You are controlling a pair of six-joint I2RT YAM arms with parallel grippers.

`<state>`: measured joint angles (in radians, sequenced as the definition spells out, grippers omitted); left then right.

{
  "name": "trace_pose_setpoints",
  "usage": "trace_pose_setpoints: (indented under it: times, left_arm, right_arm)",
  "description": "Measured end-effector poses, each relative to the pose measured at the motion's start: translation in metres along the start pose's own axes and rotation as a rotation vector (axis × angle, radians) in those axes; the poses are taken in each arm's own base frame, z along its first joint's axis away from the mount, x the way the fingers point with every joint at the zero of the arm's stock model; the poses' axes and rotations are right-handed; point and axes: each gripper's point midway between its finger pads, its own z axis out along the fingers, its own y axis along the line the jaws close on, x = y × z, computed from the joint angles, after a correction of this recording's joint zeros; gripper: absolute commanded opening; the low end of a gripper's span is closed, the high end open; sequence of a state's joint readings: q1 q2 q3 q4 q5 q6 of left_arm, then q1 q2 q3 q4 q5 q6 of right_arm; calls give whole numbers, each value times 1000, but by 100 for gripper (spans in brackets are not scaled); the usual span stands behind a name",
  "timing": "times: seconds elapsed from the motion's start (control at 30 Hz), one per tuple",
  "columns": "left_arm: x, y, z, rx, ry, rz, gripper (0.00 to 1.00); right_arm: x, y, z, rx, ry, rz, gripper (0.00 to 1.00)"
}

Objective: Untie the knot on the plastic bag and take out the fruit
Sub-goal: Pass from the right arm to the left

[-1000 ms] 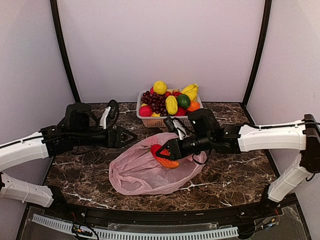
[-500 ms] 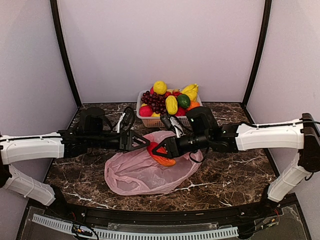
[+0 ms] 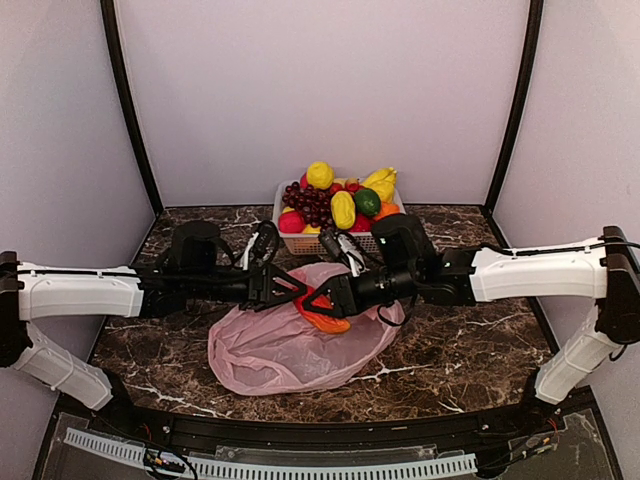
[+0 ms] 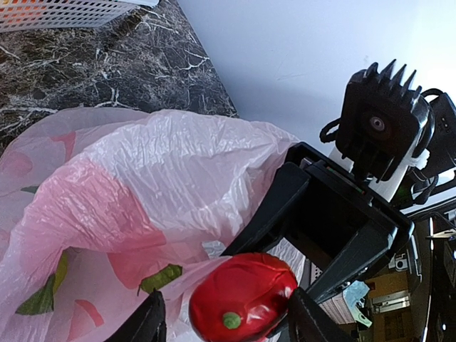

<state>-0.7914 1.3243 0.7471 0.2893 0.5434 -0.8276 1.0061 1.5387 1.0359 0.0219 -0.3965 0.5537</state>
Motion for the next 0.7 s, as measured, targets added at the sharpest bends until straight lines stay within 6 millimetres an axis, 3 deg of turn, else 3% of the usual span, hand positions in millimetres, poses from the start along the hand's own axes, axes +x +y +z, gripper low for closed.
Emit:
trace_pose_setpoints:
  times: [0.3, 0.6, 0.7]
  left_arm:
    - [1, 1, 6, 19, 13, -16, 54]
    - [3, -1, 8, 38, 24, -28, 34]
    - [2, -1, 8, 39, 23, -31, 28]
  right_arm:
    - [2, -2, 2, 3, 9, 0, 34]
    - [3, -3, 4, 5, 12, -2, 37]
    - [3, -3, 4, 5, 12, -5, 45]
